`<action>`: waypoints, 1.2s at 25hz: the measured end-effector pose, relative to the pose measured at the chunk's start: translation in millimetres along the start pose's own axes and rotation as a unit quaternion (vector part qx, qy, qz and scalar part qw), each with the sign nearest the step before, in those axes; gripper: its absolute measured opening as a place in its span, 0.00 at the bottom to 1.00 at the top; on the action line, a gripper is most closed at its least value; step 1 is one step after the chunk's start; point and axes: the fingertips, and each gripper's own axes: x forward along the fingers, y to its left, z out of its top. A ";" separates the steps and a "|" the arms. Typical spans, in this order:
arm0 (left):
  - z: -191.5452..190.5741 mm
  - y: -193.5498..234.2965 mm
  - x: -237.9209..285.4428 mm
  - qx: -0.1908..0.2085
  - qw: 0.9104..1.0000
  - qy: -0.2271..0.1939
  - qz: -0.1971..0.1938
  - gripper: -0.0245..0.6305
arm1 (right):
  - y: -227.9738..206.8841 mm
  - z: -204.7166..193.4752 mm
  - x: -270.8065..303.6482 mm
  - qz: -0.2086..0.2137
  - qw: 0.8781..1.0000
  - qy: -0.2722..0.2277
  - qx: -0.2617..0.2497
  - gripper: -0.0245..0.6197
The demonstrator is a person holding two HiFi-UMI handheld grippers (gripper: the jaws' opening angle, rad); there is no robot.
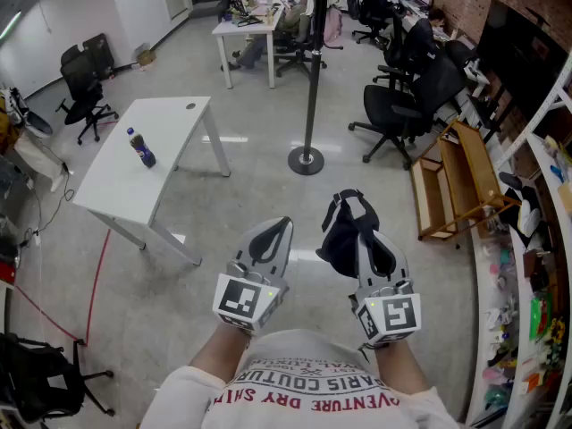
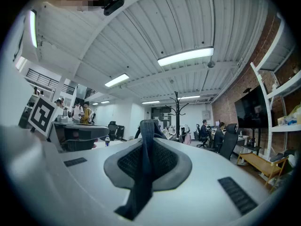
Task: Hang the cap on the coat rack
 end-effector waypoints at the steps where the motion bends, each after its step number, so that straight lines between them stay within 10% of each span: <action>1: -0.5 -0.6 -0.7 0.002 1.000 0.001 0.000 0.04 | 0.5 -1.6 -1.0 -0.001 1.000 0.002 0.001 0.08; 30: -28.4 73.2 -24.0 -0.013 1.000 0.015 0.002 0.04 | 33.4 -18.0 42.2 -0.027 0.999 0.016 0.016 0.08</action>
